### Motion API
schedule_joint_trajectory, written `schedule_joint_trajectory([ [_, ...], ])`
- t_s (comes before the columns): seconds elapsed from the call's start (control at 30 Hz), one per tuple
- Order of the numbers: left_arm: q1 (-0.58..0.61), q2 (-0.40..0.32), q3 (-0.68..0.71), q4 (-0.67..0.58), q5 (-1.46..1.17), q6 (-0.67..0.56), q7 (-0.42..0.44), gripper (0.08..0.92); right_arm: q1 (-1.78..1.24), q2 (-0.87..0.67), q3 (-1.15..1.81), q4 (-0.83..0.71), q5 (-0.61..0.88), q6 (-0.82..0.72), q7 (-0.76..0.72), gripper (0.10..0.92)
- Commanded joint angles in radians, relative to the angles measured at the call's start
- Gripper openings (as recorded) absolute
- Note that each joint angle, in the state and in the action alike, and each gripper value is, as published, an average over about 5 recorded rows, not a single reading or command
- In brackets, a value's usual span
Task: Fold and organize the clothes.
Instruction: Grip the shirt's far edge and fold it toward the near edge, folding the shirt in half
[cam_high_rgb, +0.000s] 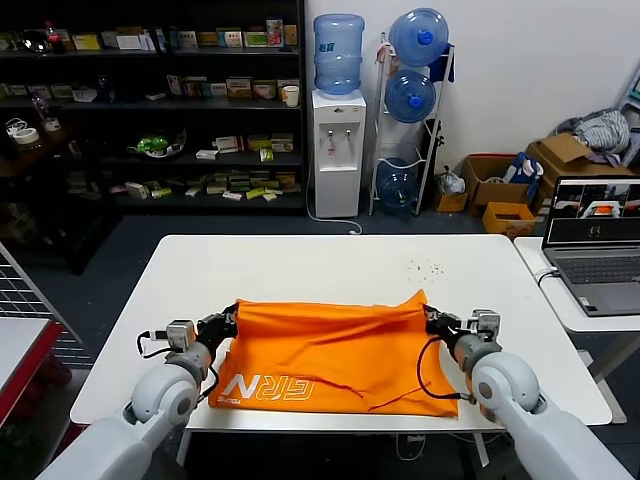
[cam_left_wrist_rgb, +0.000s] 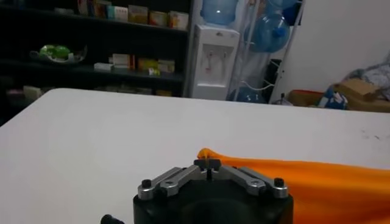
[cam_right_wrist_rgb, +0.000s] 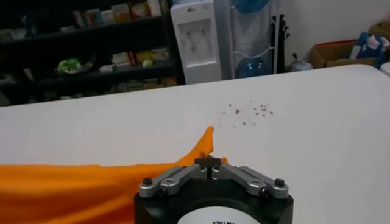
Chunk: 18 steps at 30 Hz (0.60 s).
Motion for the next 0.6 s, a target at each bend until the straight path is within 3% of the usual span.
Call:
schedule_joint_trajectory([
  [0.03, 0.146, 0.023, -0.022, -0.121, 0.021, -0.006, -0.02, 0.09, -0.166, -0.055, 0.063, 0.16, 0.024, -0.013, 0.04, 0.124],
  [0.6, 0.19, 0.018, -0.029, -0.126, 0.046, -0.016, -0.028, 0.09, -0.195, -0.043, 0.063, 0.157, 0.021, -0.015, 0.043, 0.124],
])
